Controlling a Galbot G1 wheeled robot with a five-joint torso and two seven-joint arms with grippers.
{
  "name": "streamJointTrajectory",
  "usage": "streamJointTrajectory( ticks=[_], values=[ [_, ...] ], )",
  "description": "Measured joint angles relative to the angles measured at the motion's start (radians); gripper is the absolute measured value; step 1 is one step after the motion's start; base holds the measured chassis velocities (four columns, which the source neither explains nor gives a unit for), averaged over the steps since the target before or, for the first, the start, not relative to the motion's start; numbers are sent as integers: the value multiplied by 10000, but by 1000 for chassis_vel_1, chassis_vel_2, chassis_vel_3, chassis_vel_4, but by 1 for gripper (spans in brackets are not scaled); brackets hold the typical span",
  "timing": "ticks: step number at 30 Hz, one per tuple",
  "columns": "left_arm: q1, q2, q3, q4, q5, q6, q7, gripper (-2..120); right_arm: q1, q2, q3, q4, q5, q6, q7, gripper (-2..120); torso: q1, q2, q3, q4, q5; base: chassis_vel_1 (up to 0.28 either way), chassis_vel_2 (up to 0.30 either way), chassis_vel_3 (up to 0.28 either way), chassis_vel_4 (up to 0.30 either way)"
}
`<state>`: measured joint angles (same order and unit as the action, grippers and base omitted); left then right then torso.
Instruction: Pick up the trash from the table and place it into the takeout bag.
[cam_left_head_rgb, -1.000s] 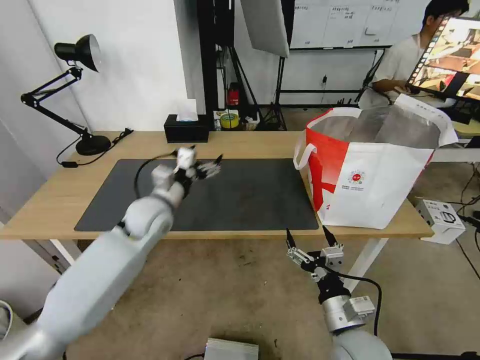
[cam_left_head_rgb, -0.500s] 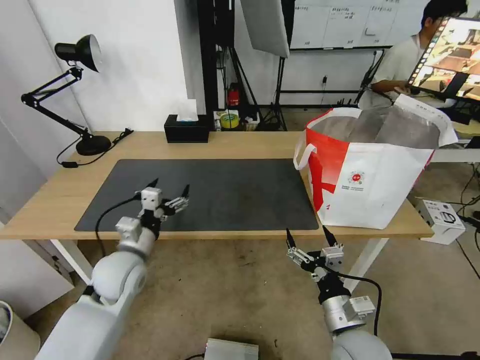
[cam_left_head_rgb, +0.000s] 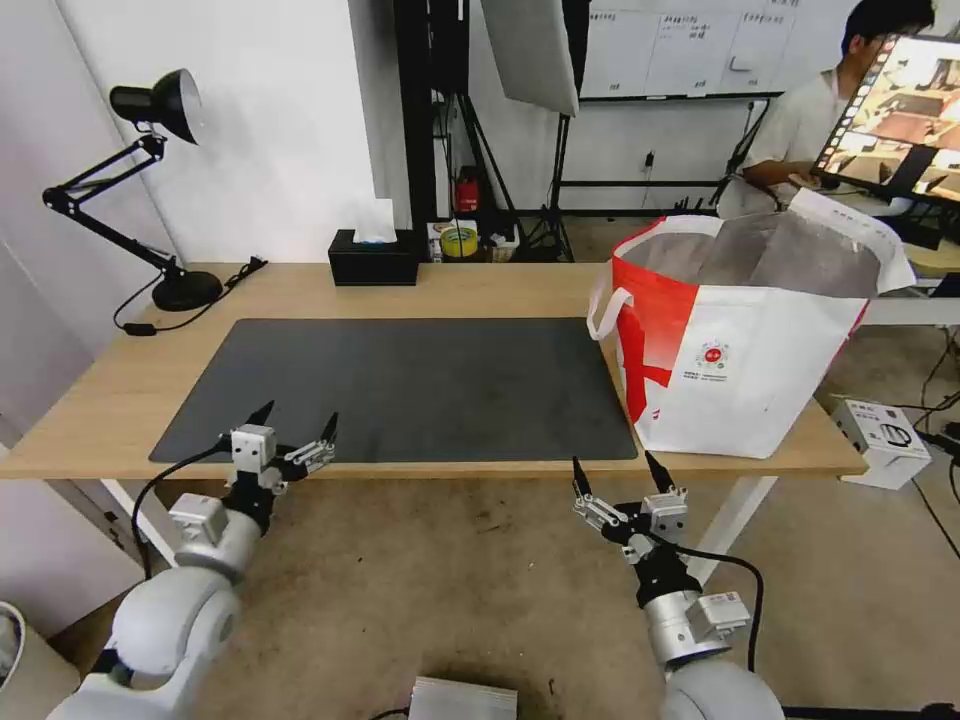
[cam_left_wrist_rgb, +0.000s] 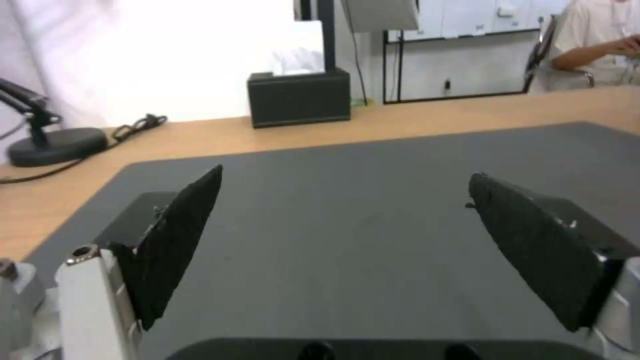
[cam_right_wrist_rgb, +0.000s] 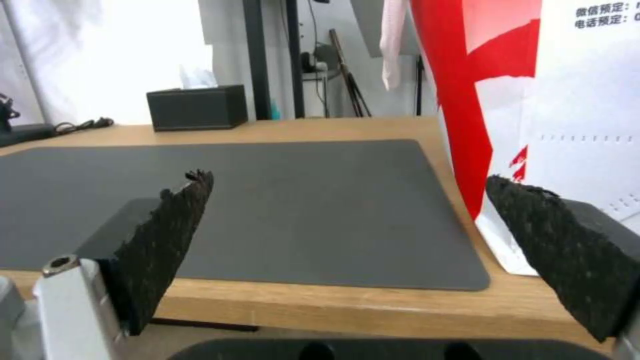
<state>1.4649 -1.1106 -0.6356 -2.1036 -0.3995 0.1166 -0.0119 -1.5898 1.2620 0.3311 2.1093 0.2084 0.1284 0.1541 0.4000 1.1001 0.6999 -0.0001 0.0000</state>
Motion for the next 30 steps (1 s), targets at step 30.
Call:
streamJointTrajectory(
  ticks=[30],
  values=[
    [2012, -1945, -1255, -1668, 730, -113, 207, 100, 0, 0, 0, 0, 0, 0, 0, 100, 0, -1, 0, 1, 0, 0, 0, 0, 0]
  ],
)
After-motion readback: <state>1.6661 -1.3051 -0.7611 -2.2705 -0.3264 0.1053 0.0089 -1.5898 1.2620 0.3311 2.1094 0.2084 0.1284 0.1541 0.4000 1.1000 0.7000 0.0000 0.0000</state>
